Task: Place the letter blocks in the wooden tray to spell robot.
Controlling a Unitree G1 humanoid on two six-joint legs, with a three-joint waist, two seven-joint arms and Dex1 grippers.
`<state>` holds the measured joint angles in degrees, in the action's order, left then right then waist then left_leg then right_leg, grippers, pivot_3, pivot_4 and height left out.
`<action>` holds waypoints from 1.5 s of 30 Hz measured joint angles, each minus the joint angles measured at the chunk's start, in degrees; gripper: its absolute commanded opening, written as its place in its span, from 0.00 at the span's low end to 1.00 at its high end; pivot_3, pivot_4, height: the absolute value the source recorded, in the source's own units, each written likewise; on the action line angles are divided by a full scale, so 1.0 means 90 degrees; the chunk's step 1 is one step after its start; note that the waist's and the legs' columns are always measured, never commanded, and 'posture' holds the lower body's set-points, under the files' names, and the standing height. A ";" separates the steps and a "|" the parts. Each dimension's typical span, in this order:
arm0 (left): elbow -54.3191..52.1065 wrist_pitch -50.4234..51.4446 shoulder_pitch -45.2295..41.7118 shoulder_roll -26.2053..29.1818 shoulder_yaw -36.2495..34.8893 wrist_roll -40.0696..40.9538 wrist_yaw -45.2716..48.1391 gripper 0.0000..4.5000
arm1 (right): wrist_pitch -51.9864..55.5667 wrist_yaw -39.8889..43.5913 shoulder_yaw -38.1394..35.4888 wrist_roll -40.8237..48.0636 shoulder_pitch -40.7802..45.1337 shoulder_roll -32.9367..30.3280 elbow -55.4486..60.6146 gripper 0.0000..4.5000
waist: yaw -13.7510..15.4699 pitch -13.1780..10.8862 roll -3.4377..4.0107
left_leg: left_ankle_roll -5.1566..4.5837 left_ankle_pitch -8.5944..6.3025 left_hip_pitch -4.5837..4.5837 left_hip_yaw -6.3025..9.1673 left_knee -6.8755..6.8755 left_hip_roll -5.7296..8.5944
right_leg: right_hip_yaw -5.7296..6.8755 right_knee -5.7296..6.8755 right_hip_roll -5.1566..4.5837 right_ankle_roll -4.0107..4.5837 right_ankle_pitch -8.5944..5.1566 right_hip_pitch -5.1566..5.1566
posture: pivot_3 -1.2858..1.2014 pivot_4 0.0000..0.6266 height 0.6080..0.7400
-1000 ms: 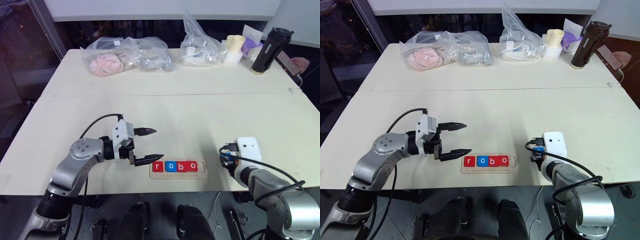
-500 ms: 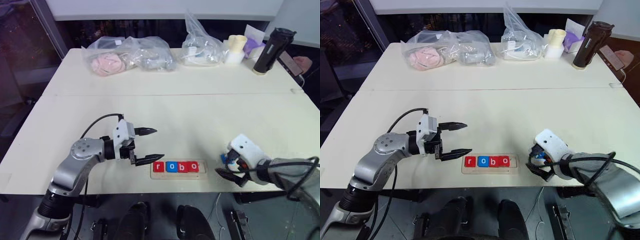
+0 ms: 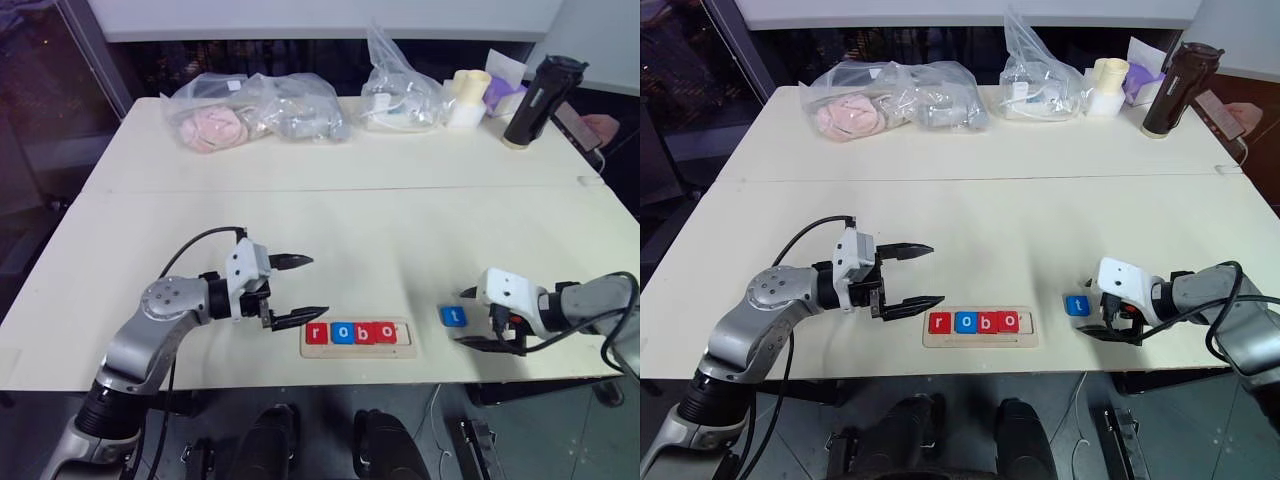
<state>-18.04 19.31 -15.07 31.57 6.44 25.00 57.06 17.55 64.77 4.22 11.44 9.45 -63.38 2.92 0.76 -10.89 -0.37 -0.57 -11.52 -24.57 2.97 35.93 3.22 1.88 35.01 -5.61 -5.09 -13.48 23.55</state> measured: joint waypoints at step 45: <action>-0.0150 0.0060 0.0136 0.0115 -0.0005 0.0058 -0.0151 1.00 | 0.1281 0.0337 0.0459 0.0019 0.0214 0.0492 0.1904 0.25 | 0.0007 0.0002 0.0003 | 0.0016 -0.0010 0.0005 0.0003 0.0006 0.0000 | -0.0003 0.0011 -0.0002 0.0002 0.0001 0.0000 | 0.52 0.24 0.98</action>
<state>-19.39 19.85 -13.84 32.60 6.40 25.52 55.70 29.08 67.80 8.35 11.60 11.38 -58.95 20.05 0.83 -10.87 -0.35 -0.42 -11.61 -24.53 3.00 35.99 3.22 1.85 35.11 -5.63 -5.07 -13.47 23.56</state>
